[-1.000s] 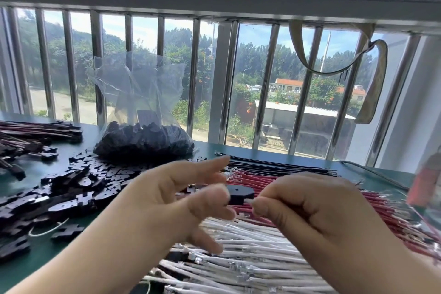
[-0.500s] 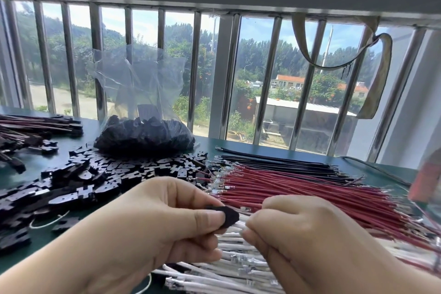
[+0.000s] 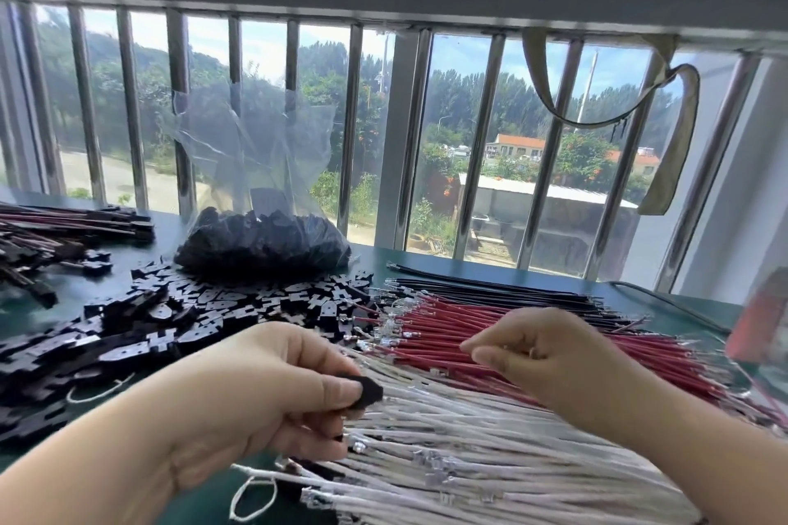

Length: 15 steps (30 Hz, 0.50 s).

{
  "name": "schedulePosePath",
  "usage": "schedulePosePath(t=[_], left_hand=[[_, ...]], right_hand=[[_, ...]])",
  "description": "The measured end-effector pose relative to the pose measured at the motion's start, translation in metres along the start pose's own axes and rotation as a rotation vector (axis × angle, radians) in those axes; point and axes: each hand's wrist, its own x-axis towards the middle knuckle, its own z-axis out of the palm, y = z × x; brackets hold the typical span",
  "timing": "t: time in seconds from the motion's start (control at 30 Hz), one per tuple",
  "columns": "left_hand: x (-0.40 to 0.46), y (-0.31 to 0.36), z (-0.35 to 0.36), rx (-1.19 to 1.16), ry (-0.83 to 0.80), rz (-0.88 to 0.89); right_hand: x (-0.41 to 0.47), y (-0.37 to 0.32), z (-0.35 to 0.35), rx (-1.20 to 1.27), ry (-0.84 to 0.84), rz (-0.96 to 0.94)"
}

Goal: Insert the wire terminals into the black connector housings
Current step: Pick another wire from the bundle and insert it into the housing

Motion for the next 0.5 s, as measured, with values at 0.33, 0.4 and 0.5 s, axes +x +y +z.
schedulePosePath(t=[0.33,0.4,0.5], left_hand=[[0.003,0.0,-0.007,0.001,0.027,0.013],[0.003,0.0,-0.008,0.008,0.019,0.014],[0.003,0.0,-0.009,0.006,0.019,0.021]], right_hand=[[0.005,0.0,0.021,-0.573,0.164,-0.23],[0.003,0.002,0.018,-0.446,0.217,-0.194],[0.002,-0.002,0.014,-0.063,0.347,-0.138]])
